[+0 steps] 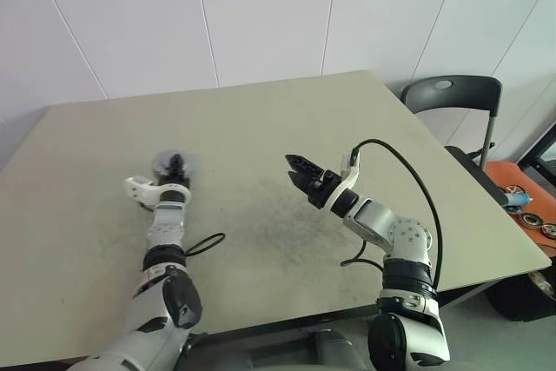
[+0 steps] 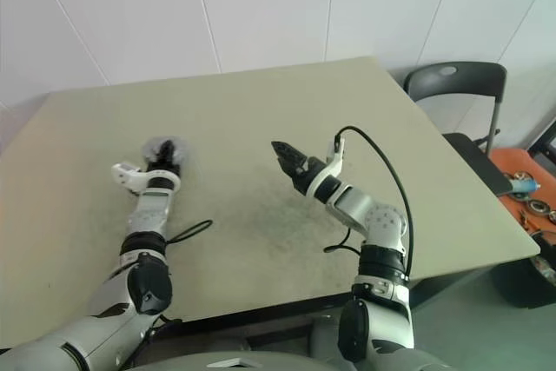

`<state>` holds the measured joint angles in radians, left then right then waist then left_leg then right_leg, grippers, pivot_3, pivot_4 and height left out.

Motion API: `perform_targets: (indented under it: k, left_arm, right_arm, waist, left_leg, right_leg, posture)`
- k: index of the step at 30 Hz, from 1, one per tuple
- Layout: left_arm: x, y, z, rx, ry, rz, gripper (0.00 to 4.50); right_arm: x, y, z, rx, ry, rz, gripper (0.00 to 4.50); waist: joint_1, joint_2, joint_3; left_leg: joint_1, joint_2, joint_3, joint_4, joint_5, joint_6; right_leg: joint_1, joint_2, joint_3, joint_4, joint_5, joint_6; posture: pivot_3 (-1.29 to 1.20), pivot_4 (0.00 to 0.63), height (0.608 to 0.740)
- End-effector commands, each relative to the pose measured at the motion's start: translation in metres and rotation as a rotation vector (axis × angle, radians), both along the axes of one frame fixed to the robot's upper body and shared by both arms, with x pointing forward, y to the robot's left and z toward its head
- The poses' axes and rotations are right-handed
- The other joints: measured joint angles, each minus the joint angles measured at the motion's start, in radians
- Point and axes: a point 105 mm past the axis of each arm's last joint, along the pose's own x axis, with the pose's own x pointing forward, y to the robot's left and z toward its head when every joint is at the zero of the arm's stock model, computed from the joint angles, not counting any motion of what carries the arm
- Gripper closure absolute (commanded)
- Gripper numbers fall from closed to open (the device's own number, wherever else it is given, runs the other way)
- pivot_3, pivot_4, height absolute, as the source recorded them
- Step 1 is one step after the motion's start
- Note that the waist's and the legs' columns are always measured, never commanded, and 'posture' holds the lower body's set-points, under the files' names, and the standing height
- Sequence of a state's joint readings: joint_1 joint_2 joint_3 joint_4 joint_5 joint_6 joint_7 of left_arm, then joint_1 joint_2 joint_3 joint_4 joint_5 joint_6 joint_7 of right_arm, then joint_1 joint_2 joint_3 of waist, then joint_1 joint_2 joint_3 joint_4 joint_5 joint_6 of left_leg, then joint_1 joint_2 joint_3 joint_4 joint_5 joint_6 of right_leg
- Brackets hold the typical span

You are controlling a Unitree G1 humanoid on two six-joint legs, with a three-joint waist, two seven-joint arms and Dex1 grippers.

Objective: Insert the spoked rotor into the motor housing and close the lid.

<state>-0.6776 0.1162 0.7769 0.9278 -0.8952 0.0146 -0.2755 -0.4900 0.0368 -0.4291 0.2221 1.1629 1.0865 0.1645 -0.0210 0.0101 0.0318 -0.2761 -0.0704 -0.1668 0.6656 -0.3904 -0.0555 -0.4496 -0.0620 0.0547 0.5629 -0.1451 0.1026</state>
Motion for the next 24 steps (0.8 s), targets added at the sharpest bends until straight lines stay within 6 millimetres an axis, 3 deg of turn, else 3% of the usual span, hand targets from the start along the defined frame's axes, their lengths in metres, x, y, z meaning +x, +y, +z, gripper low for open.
perform_targets:
  k: [1,4,8,11,24]
  left_arm:
    - [-0.009,0.031,0.005,0.067,0.015,0.135,2.38]
    - [-0.014,0.038,0.001,0.083,0.041,0.17,2.38]
    - [-0.015,0.038,0.0,0.109,0.056,0.175,1.04]
    - [-0.023,0.048,-0.009,0.161,0.156,0.245,0.07]
    - [-0.07,0.096,-0.038,0.299,0.507,0.497,0.02]
  right_arm:
    - [0.0,0.005,0.019,0.032,-0.066,0.028,0.97]
    - [-0.001,0.006,0.02,0.036,-0.071,0.035,0.97]
    - [-0.001,0.007,0.019,0.036,-0.071,0.039,0.93]
    - [-0.001,0.007,0.019,0.037,-0.071,0.043,0.93]
    - [-0.003,0.009,0.016,0.032,-0.07,0.061,0.93]
  waist:
    - [0.003,-0.001,0.0]
    - [0.003,-0.001,-0.001]
    - [-0.001,-0.001,-0.001]
    - [-0.009,0.0,-0.002]
    - [-0.086,0.005,-0.005]
  left_leg:
    - [0.0,0.0,0.0,0.0,0.0,0.0]
    - [0.0,0.0,0.0,0.0,0.0,0.0]
    - [0.003,0.0,0.0,0.0,0.0,0.0]
    - [0.01,0.0,0.0,-0.001,-0.002,0.004]
    - [0.027,0.005,0.0,-0.004,-0.004,0.007]
  right_leg:
    - [0.0,0.0,0.0,0.0,0.0,0.0]
    - [0.0,0.0,0.0,0.0,0.0,0.001]
    - [0.003,0.0,0.0,0.0,0.0,0.001]
    - [0.01,0.001,0.0,0.0,0.0,0.001]
    - [0.024,0.006,0.001,0.001,0.0,0.004]
  posture:
    - [0.0,0.0,0.74]
    - [0.0,0.0,0.74]
    - [0.0,0.0,0.74]
    - [0.0,0.0,0.74]
    - [0.0,0.0,0.74]
